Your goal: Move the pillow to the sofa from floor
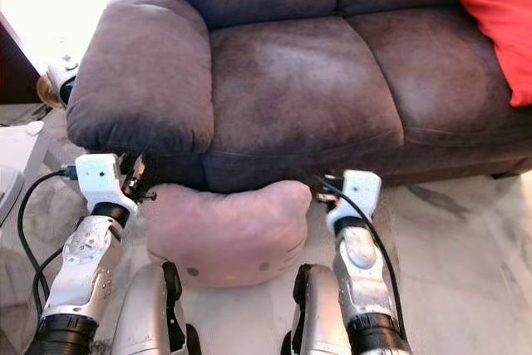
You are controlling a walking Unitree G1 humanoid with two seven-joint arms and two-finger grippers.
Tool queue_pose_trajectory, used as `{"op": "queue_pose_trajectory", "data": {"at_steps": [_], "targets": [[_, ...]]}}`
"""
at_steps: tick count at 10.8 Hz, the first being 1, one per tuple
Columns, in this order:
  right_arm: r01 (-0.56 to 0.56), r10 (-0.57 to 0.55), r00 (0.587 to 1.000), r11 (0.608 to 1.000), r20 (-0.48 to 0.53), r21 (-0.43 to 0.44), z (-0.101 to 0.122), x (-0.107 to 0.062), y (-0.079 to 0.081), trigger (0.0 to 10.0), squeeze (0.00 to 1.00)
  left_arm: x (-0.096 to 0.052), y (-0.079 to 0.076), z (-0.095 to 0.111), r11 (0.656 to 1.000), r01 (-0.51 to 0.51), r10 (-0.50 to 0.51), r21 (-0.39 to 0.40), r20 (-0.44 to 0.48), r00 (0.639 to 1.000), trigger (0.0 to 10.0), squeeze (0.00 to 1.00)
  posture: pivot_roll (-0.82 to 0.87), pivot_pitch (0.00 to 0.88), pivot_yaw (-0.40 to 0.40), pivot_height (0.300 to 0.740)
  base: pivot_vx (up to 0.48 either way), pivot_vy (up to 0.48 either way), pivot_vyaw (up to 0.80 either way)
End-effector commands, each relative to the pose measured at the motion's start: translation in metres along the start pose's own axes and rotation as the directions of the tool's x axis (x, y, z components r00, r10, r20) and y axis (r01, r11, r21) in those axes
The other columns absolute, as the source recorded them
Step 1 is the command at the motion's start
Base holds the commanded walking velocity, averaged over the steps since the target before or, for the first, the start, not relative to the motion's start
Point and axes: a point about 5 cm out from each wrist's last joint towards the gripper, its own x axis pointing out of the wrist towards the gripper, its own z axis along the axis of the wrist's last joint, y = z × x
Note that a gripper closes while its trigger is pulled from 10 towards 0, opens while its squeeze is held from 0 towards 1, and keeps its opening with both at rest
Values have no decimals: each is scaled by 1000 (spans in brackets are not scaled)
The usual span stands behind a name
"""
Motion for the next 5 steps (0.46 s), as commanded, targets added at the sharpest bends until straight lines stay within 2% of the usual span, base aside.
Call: {"op": "queue_pose_trajectory", "data": {"at_steps": [1,3,5], "targets": [[-27,27,1000,999,-5,-34,-1,-1,3,10000,0,1,8,-2,999,-35,35,7,-9,999,10000,0,121,176,-8,523,0,0,781],[-26,26,1000,999,-16,-30,-3,-1,3,10000,0,3,9,-3,999,-39,39,9,-15,999,10000,0,118,175,-9,523,0,0,778],[-11,11,999,1000,-32,-9,-5,-1,0,10000,0,3,9,-5,999,-43,43,10,-22,999,10000,0,117,174,-10,523,0,0,0]]}}
